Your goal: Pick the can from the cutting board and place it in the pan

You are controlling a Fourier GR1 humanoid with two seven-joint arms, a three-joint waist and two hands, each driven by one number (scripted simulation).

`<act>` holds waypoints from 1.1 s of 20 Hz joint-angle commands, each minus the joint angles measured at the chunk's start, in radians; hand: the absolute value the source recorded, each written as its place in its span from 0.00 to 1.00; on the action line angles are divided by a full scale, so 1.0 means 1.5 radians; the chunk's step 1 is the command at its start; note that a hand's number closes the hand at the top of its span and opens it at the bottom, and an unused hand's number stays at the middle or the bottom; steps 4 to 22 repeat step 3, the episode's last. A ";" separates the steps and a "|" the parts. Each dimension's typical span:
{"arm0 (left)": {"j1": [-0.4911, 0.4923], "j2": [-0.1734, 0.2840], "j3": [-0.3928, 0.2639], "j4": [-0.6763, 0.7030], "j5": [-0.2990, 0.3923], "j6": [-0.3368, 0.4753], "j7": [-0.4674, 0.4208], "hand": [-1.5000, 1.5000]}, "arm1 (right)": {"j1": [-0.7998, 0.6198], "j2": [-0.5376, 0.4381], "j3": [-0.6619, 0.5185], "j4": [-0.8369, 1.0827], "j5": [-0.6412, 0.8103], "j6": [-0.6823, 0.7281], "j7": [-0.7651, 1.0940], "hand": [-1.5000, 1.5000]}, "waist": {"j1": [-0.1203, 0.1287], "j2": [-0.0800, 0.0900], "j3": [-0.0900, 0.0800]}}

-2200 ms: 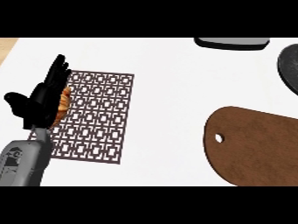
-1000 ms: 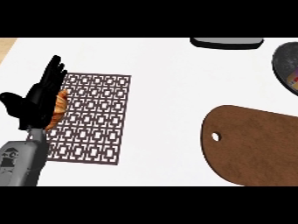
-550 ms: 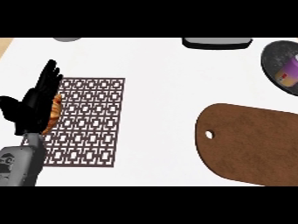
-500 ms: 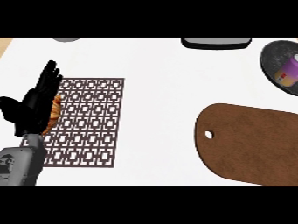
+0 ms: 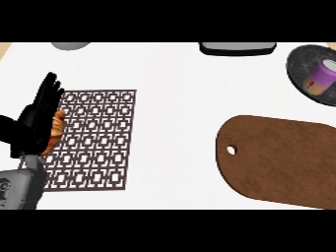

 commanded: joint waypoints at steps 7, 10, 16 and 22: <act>-0.005 0.023 0.016 -0.030 0.010 -0.016 0.041 0.50 | 0.050 0.051 0.027 -0.171 -0.034 -0.024 0.094 0.00 | 0.003 0.000 0.000; -0.005 0.023 0.016 -0.030 0.010 -0.016 0.041 0.50 | 0.050 0.051 0.027 -0.171 -0.034 -0.024 0.094 0.00 | 0.003 0.000 0.000; -0.005 0.023 0.016 -0.030 0.010 -0.016 0.041 0.50 | 0.050 0.051 0.027 -0.171 -0.034 -0.024 0.094 0.00 | 0.003 0.000 0.000; -0.005 0.023 0.016 -0.030 0.010 -0.016 0.041 0.50 | 0.050 0.051 0.027 -0.171 -0.034 -0.024 0.094 0.00 | 0.003 0.000 0.000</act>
